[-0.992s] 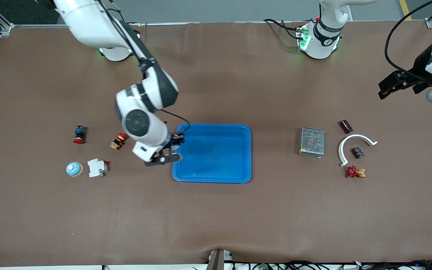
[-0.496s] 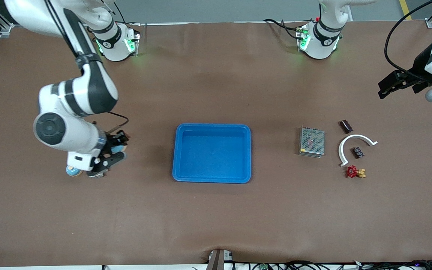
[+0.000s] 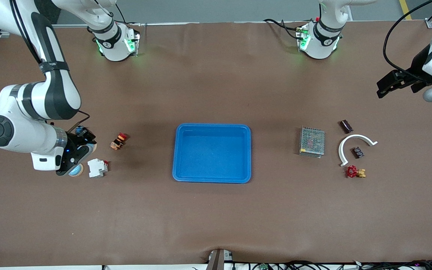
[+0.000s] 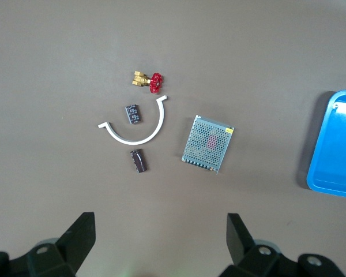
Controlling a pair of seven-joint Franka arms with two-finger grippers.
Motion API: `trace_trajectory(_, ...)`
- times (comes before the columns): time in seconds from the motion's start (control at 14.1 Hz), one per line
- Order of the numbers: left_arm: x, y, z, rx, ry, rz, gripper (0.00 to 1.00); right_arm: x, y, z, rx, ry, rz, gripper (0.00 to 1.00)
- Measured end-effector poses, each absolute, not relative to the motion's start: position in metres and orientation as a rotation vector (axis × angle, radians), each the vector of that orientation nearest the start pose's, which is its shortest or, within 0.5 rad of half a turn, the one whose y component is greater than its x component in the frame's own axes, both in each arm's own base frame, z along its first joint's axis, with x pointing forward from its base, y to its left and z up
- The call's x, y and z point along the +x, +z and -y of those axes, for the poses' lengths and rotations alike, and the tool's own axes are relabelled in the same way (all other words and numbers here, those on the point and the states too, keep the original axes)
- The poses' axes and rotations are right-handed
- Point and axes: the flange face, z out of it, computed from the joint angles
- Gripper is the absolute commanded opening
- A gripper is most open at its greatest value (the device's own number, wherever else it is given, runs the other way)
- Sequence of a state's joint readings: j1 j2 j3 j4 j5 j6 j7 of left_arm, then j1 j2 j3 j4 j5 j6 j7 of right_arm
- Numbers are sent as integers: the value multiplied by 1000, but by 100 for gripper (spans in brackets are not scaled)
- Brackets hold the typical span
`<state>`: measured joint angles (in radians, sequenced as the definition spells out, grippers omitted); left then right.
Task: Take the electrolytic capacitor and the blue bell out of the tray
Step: 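Carry the bell with the right gripper toward the white breaker, then lower the bell beside the breaker and open the right gripper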
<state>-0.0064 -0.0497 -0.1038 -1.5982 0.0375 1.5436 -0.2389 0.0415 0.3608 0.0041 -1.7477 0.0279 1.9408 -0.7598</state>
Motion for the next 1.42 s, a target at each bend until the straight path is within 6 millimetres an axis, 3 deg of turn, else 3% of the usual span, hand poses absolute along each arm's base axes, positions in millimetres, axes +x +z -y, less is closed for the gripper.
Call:
trace_trajectory(0.43,532,636,66,-3096,-2,95,100,603,288,9,-2755,150,1335,37)
trace_trajectory(0.92,532,635,66,-3096,6,88,100,556,223,11,-2755,97,1384,37)
trace_trajectory(1.42,532,634,66,-3095,9,88,100,536,202,8,-2765,62,1396,37)
